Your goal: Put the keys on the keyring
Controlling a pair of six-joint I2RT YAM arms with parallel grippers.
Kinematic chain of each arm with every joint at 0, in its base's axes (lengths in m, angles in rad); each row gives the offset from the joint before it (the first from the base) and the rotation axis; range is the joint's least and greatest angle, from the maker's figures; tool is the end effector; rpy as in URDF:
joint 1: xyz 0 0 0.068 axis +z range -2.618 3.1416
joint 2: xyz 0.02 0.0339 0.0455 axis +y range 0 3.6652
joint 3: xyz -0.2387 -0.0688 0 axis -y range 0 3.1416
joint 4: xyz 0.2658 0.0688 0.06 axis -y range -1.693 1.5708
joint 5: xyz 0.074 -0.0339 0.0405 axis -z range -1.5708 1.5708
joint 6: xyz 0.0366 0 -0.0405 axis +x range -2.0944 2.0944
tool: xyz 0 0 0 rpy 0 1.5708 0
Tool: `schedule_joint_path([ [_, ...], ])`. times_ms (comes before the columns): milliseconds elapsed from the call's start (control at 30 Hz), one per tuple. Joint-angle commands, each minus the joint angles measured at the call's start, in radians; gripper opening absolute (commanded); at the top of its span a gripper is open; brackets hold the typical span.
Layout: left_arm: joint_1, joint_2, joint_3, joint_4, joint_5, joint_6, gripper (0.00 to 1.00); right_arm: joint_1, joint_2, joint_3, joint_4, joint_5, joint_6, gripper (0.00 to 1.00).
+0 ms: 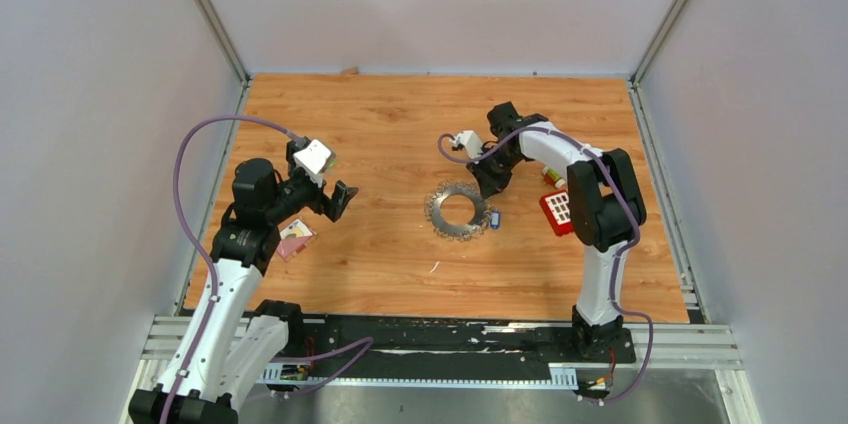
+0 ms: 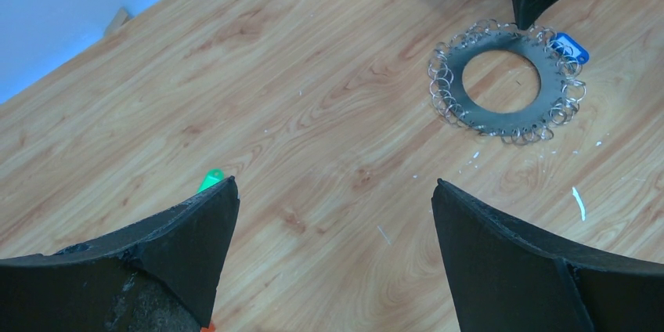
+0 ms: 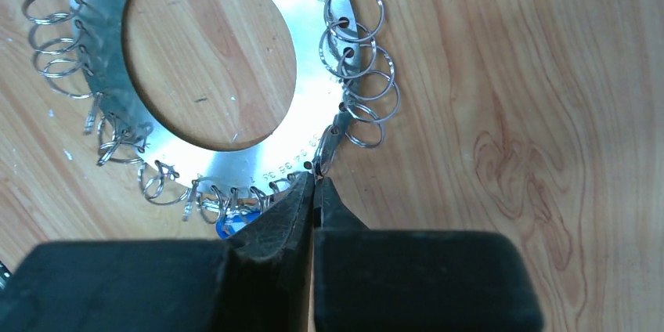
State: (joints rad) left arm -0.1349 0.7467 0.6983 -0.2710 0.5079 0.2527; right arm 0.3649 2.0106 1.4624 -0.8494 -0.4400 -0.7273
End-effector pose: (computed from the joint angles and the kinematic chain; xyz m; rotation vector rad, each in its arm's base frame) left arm 0.2095 -0.0464 0.2894 0.6913 1.7348 -0.3975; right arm 0.3664 0.1567 0.1367 -1.5207 2.3961 0.5797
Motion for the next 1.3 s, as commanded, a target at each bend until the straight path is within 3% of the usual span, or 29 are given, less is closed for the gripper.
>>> schedule_joint_path([
  [0,0.003,-0.011,-0.011,0.036,0.01,0.015,1.0,-0.006,-0.104,0.041,0.001,-0.046,0.002,0.0],
  [267,0.002,-0.007,-0.016,0.049,0.023,0.0,1.0,-0.005,-0.219,0.002,0.045,-0.021,0.007,0.0],
  [400,0.002,-0.002,-0.016,0.064,0.043,-0.013,1.0,-0.001,-0.276,0.002,0.026,-0.082,-0.001,0.0],
  [600,-0.008,0.065,0.045,0.032,0.271,0.069,0.98,0.071,-0.441,0.01,-0.004,-0.186,-0.051,0.0],
  [800,-0.168,0.2,0.228,-0.006,0.305,0.119,0.95,0.135,-0.597,-0.06,0.141,-0.357,0.014,0.0],
  [967,-0.3,0.317,0.324,0.058,0.322,0.043,0.82,0.174,-0.659,-0.108,0.231,-0.399,0.097,0.0],
  [1133,-0.343,0.371,0.321,0.149,0.387,-0.031,0.65,0.19,-0.707,-0.205,0.37,-0.44,0.196,0.0],
  [1267,-0.362,0.373,0.279,0.234,0.41,-0.033,0.62,0.194,-0.719,-0.254,0.438,-0.497,0.246,0.0],
])
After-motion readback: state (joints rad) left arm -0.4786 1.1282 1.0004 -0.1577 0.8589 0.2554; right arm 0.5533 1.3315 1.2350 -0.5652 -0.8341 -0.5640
